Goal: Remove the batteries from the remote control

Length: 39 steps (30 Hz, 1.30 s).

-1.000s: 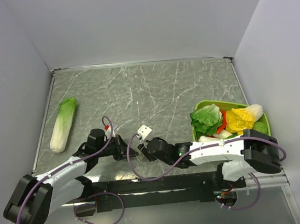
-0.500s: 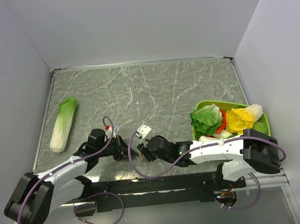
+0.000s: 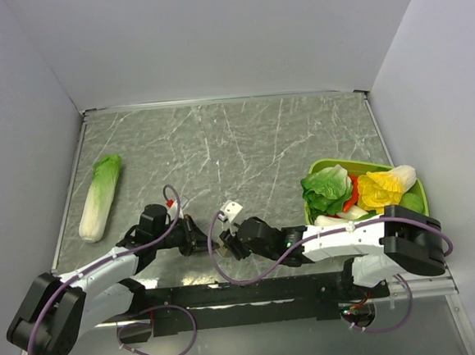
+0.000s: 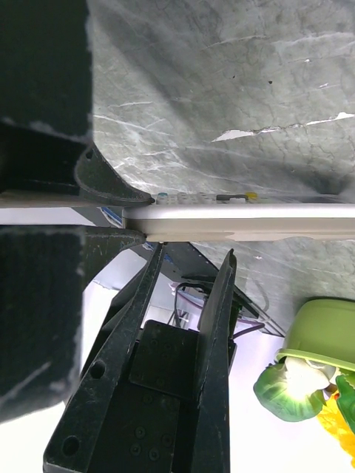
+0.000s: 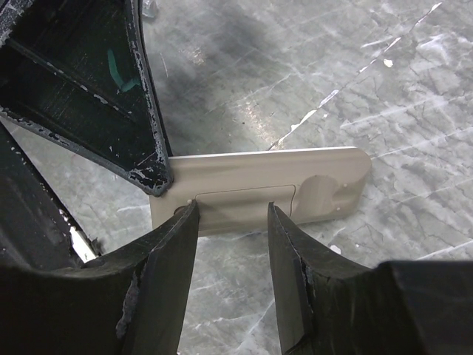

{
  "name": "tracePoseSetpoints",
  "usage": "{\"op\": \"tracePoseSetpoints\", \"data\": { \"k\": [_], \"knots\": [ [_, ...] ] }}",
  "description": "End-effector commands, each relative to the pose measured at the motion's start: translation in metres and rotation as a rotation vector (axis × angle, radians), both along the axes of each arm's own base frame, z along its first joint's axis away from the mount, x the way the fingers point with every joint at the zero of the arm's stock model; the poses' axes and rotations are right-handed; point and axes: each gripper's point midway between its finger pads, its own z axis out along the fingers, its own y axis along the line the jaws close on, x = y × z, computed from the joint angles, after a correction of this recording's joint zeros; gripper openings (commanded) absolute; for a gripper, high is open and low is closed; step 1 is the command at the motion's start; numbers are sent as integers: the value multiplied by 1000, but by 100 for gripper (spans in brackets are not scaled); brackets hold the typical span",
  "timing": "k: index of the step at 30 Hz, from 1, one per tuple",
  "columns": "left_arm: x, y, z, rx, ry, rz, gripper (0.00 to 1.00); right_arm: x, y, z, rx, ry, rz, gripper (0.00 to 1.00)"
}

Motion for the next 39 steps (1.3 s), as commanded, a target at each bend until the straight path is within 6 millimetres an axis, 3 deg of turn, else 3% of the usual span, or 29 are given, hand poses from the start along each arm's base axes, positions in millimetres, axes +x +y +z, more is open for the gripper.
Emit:
{"op": "tracePoseSetpoints", "data": {
  "k": [1, 12, 19, 24, 39],
  "knots": [
    [5, -6, 15, -41, -42, -13, 1, -8, 6, 7, 58, 27, 30, 51],
    [7, -7, 16, -44, -45, -11, 1, -8, 8, 14, 88, 21, 32, 51],
    [6, -7, 16, -48, -46, -11, 1, 5, -6, 26, 98, -9, -65, 49],
    [6, -6, 16, -47, -48, -8, 1, 3, -5, 30, 114, -5, -44, 49],
    [6, -6, 17, -51, -47, -8, 1, 1, 4, 13, 84, 23, -13, 49]
  ]
}}
